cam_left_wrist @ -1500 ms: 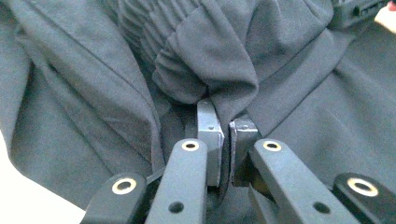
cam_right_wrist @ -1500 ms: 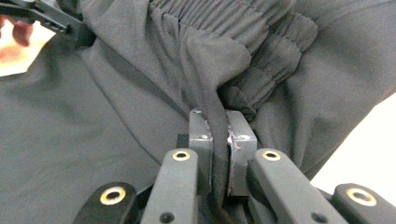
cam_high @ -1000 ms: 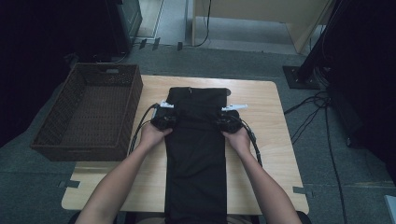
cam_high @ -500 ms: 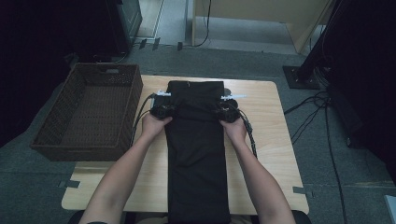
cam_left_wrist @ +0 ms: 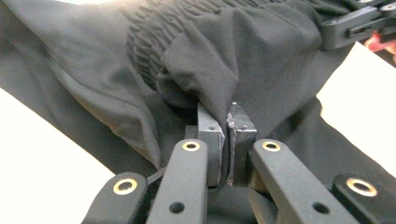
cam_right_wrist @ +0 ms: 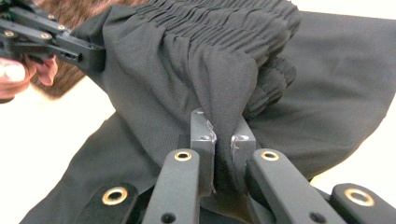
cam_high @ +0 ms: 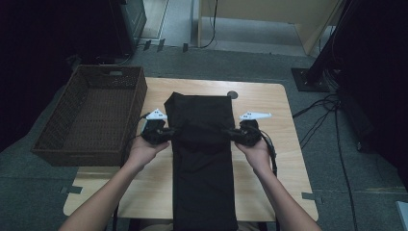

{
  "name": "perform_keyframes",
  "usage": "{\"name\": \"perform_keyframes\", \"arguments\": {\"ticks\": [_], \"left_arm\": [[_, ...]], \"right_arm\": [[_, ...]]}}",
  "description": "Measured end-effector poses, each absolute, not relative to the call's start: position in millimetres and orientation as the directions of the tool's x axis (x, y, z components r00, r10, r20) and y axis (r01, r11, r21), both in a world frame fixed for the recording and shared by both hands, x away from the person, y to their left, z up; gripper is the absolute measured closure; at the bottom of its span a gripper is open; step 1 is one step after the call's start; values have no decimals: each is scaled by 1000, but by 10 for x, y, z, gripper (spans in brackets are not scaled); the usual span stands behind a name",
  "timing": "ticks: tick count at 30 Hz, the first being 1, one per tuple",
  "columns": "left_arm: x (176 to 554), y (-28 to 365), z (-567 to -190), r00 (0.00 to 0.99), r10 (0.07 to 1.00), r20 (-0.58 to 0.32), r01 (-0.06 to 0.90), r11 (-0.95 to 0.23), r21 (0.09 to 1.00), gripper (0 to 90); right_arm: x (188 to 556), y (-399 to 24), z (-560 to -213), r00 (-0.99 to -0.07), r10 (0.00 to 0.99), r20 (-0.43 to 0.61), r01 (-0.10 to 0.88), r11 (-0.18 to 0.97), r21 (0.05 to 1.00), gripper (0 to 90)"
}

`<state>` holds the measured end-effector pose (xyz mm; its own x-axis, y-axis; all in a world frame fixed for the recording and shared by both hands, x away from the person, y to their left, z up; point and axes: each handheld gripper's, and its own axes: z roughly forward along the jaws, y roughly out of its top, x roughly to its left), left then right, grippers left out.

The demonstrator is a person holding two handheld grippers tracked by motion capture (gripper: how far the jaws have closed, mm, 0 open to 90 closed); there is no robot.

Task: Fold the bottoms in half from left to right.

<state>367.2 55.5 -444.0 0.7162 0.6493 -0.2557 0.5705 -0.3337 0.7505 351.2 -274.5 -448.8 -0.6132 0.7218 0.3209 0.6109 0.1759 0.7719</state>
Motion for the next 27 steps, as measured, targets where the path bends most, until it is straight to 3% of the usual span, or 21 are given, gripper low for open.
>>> {"name": "perform_keyframes", "arguments": {"ticks": [3, 8, 14, 22, 27], "left_arm": [[3469, 556, -4646, 728, 628, -275, 598, -385, 703, 871], [3438, 498, -4909, 725, 626, -288, 633, -440, 637, 867], [3473, 447, -5007, 730, 635, -253, 624, -468, 625, 859], [3749, 413, -5042, 701, 674, -235, 628, -425, 652, 856], [4112, 385, -5070, 650, 721, -240, 650, -363, 667, 840]], "right_arm": [[3352, -2733, -4645, -622, 715, 320, 636, 222, 739, 848], [3266, -2721, -4926, -616, 717, 327, 684, 282, 673, 844], [3298, -2697, -5083, -612, 727, 310, 693, 304, 654, 834], [3530, -2715, -5127, -593, 750, 293, 675, 264, 689, 834], [3836, -2710, -5152, -560, 774, 296, 675, 218, 705, 831]]}}
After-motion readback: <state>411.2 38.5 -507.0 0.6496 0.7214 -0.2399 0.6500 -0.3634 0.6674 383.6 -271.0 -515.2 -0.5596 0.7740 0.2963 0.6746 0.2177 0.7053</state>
